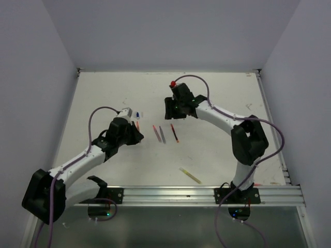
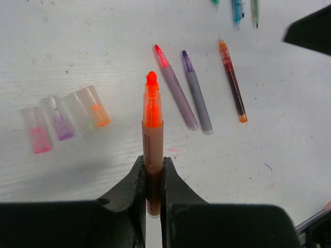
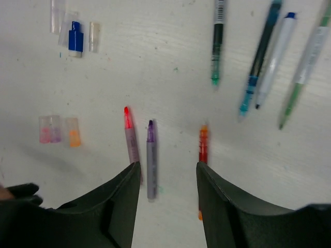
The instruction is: Open the pen caps
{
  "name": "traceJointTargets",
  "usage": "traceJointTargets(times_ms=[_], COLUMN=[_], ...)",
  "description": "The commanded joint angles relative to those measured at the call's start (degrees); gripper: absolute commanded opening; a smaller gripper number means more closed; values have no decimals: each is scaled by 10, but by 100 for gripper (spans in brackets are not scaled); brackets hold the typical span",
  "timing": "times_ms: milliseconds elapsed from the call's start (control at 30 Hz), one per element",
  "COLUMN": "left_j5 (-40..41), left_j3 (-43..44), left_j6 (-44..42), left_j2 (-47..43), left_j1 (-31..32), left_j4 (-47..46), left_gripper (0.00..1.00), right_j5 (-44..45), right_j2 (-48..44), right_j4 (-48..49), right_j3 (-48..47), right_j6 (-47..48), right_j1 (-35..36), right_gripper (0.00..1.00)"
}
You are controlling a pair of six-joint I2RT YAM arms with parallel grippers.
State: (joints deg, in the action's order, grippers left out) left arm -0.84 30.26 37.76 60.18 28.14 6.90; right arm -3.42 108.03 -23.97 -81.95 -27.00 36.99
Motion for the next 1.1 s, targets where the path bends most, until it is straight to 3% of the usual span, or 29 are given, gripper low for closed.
traceJointTargets(times_ms=[0,133,300,400,600,1067], left_j5=[-61,-83,-89,-97,-116,-116], left_j3=[16,33,65,80,91,67], left_j6=[29,51,63,66,83,93], left_j2=[61,135,198,235,288,304], left_j1=[-5,-4,-4,-5,-3,-3], left_j4=[-82,-124,-156,-168,-190,-221], left_gripper=[0,0,0,5,10,35], right_j5=[64,13,11,8,21,-6], right_j2=[-76,-140,-229,-268,-284,-300], right_j4=[-112,-122,-127,-136,-148,-91], right_j3=[23,108,203,236,291,369], right_j6=[63,72,64,49,27,-11], right_j1=[10,11,34,42,46,99], right_gripper=[51,51,52,52,52,56])
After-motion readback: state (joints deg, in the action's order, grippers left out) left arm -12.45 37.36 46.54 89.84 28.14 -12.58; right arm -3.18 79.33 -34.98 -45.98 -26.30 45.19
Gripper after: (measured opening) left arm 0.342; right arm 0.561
